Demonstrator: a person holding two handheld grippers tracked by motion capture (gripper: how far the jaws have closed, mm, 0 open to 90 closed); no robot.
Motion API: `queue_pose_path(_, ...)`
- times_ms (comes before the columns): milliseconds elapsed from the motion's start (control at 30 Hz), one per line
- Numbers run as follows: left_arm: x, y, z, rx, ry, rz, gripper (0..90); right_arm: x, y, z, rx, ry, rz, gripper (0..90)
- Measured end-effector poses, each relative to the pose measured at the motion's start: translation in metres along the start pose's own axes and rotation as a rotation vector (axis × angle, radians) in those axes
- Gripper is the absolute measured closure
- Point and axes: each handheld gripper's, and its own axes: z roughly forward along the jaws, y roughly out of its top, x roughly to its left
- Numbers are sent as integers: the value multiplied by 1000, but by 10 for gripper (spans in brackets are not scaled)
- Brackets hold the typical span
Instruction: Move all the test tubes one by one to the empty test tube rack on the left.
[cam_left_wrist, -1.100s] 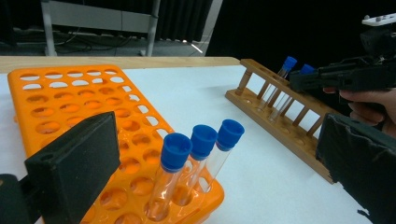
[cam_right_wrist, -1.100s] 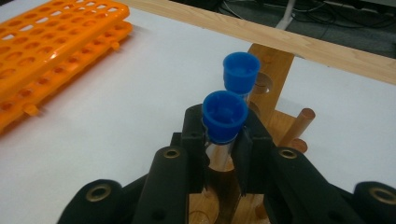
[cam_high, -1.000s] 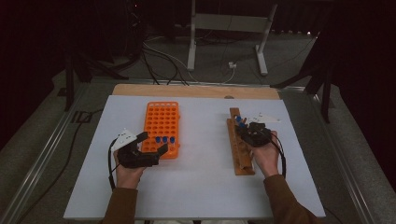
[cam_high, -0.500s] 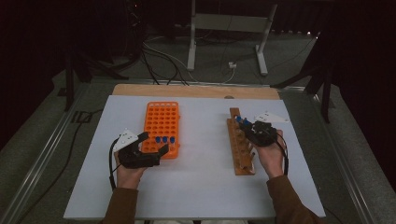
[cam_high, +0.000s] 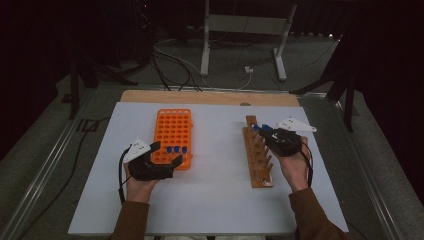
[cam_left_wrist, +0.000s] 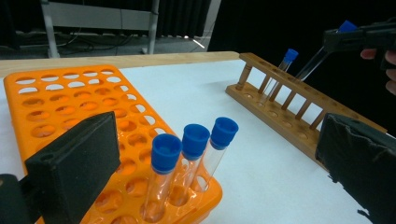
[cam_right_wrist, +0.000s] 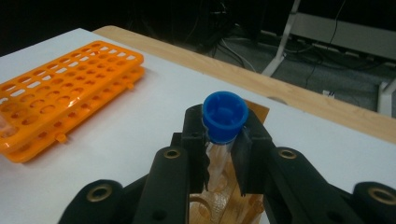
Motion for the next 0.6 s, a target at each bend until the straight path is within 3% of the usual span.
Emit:
queue_pose_path(367, -6, 2, 2, 8, -6, 29, 9, 8, 4, -10, -54, 26, -47, 770)
queue_pose_path(600, -9, 4, 2, 4, -10, 34, 9, 11, -1, -8, -44, 87, -34, 770)
